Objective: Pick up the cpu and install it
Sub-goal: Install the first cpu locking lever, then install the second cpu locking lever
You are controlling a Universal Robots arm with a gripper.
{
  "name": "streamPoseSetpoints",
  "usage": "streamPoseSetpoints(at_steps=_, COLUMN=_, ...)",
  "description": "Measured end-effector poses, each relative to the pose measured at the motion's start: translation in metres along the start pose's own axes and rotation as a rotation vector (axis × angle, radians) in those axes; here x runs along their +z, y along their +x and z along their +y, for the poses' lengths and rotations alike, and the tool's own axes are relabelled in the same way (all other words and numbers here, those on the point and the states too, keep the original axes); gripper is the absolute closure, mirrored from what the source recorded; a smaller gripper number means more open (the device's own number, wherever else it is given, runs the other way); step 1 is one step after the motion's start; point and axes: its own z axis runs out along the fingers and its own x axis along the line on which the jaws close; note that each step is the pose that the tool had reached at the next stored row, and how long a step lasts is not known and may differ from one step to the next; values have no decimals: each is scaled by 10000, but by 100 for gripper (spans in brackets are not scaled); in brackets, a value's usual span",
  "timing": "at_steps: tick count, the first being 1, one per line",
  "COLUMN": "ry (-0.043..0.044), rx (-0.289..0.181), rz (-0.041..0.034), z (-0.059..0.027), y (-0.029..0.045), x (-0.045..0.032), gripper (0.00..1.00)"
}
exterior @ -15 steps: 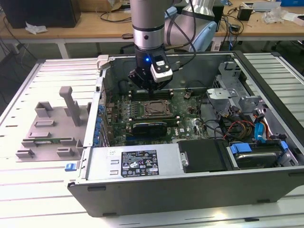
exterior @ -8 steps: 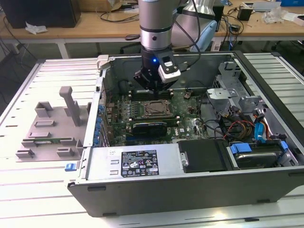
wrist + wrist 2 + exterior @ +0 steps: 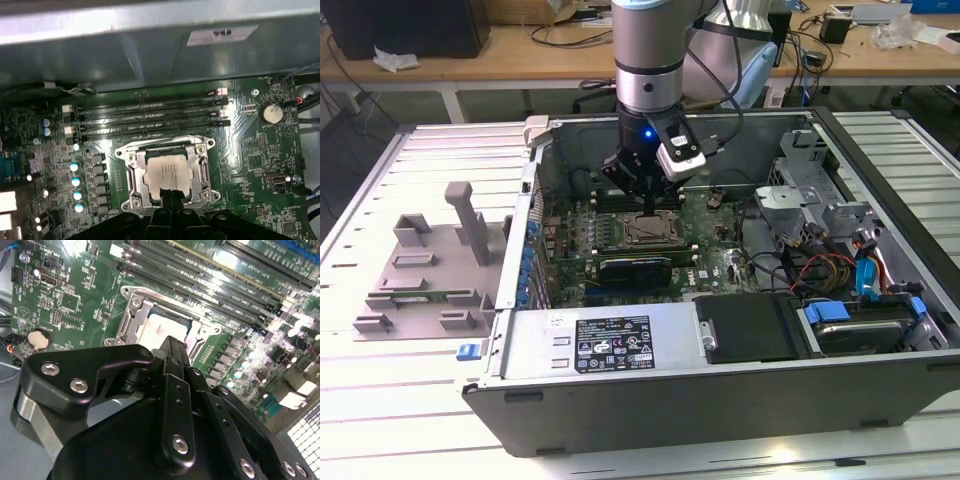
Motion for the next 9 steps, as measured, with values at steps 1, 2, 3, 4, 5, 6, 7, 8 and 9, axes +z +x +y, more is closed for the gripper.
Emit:
streamPoseSetpoints(at_steps=1, ry=0, rx=0, rz=0, z=0, y=0, x=0, gripper=89)
streamPoseSetpoints(at_steps=2, ry=0, rx=-7, rz=0, z=-1, y=0, x=0, gripper=89)
streamPoseSetpoints(at_steps=3, ry=0, rx=-13, rz=0, z=-1, y=0, x=0, gripper=89)
streamPoseSetpoints(at_steps=4, ry=0, rx=-14, rz=1, z=-1, y=0, x=0, gripper=89)
streamPoseSetpoints(at_steps=5, ry=0, rx=-14, rz=0, z=-1, y=0, x=1, gripper=89)
streamPoseSetpoints(at_steps=6, ry=0, rx=-15, rz=0, z=-1, y=0, x=0, gripper=89)
streamPoseSetpoints(at_steps=7, ry=0, rx=-16, rz=0, z=-2, y=0, x=0, gripper=89)
streamPoseSetpoints(at_steps=8, ry=0, rx=-16, rz=0, z=-1, y=0, x=1, gripper=89)
streamPoseSetpoints(at_steps=9, ry=0, rx=-17, rz=0, z=-1, y=0, x=1, gripper=89)
